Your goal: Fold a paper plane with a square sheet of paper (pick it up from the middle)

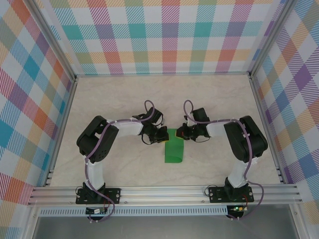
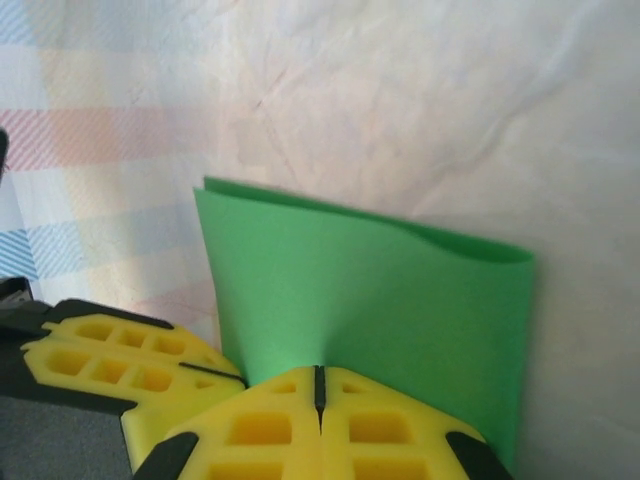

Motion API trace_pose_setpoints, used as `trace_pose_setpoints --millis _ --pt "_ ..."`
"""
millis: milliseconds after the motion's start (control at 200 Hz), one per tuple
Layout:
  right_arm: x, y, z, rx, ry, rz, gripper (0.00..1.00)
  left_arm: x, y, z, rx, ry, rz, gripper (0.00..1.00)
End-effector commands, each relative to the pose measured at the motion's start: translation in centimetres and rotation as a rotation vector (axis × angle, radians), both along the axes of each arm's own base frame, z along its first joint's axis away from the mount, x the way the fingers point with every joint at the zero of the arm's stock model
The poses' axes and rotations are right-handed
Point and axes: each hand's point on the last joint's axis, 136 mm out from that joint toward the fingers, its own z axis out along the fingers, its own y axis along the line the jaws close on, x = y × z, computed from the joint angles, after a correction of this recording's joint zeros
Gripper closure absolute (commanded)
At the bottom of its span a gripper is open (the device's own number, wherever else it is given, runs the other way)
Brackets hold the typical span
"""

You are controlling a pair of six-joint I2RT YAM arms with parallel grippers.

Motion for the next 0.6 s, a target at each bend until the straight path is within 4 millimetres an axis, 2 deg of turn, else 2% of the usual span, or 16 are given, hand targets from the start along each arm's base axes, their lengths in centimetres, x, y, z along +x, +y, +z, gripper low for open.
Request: trace_pose_setpoints --millis 0,95,185,275,375,480,595 --pt "2.2 -3.4 -1.2 -0.057 -0.019 -0.127 1.00 -6.3 8.8 -8.9 0.423 0.220 0.018 1.00" --pt "3.5 -5.4 -1.0 -0.090 -0.034 -0.199 1.00 -6.4 8.8 -9.0 0.421 0.223 0.017 1.00" --pt "4.3 -5.5 0.6 -0.096 -0.071 -0.213 1.00 -6.4 8.7 -8.9 0.418 0.220 0.018 1.00" --pt "4.2 -4.1 2.8 -0.055 -0.115 -0.185 1.00 -6.3 8.6 -8.8 0.414 0.217 0.017 1.00" --pt "2.8 -1.5 4.2 -0.020 -0.141 -0.113 1.00 -6.2 8.6 -8.8 0.414 0.216 0.017 1.00" --pt "1.4 0.5 3.9 0.005 -0.109 -0.062 1.00 -6.2 8.5 -8.9 0.415 0.217 0.018 1.00" --pt "1.1 1.1 2.3 0.014 -0.057 -0.053 1.00 -6.1 8.6 -8.9 0.418 0.216 0.017 1.00"
